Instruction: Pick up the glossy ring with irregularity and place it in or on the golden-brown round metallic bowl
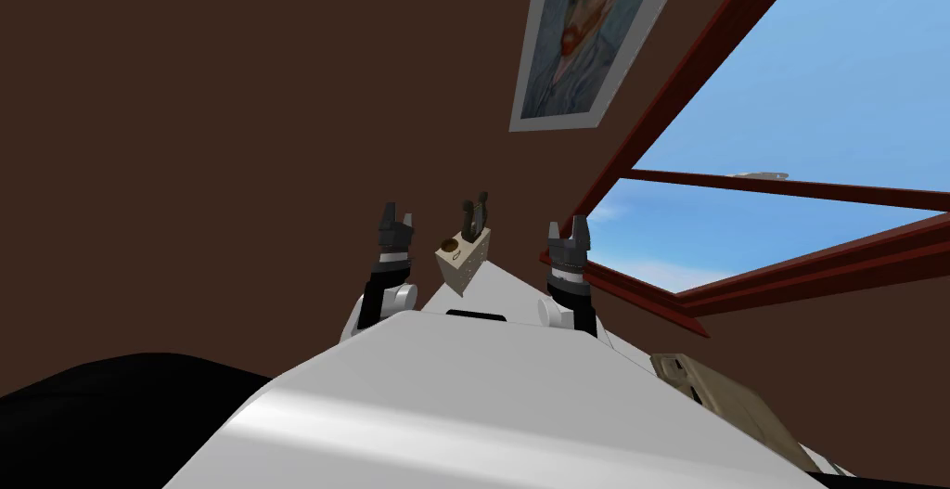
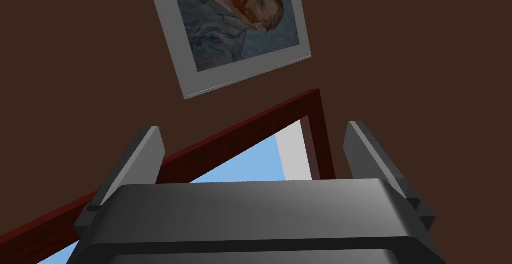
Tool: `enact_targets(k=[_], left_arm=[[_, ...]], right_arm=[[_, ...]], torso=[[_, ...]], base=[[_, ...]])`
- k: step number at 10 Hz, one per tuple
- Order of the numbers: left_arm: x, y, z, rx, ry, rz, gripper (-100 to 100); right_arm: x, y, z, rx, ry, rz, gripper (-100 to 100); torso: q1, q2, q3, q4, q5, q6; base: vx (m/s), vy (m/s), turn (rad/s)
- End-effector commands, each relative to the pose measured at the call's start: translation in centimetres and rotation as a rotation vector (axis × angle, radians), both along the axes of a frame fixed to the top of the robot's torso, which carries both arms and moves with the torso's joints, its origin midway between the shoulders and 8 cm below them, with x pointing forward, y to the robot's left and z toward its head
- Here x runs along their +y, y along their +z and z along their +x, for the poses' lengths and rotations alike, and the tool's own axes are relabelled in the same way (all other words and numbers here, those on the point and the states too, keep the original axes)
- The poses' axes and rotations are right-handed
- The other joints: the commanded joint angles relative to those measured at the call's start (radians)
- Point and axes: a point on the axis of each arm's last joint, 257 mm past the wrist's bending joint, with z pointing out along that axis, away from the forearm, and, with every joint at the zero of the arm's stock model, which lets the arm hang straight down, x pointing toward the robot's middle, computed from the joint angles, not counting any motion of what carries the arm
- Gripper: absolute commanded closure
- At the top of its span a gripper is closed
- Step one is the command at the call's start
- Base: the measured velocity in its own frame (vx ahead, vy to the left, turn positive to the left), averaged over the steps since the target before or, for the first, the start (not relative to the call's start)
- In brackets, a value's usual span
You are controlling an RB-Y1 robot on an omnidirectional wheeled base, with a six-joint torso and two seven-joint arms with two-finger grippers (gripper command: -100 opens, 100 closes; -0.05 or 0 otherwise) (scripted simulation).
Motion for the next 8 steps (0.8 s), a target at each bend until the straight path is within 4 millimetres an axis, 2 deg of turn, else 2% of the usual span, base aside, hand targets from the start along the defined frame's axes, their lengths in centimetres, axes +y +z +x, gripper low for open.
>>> enact_targets(k=[1, 7, 8], left_arm=[[-0.2, -0.9, 0.7, 0.018, -0.022, 0.006, -100], [0.0, -5.4, 3.4, 0.099, -0.086, -0.014, -100], [0.2, -6.7, 4.1, 0.120, -0.097, -0.026, -100]], right_arm=[[0.0, 0.0, 0.0, 0.000, 0.000, 0.000, 0], [0.0, 0.0, 0.0, 0.000, 0.000, 0.000, 0], [0.0, 0.0, 0.0, 0.000, 0.000, 0.000, 0]], torso=[[0.000, 0.000, 0.000, 0.000, 0.000, 0.000], [-0.003, -0.001, -0.001, 0.000, -0.001, 0.000], [-0.003, -0.001, -0.001, 0.000, -0.001, 0.000]], base=[[0.004, -0.011, 0.024], [0.011, -0.039, 0.026], [0.018, -0.038, 0.025]])
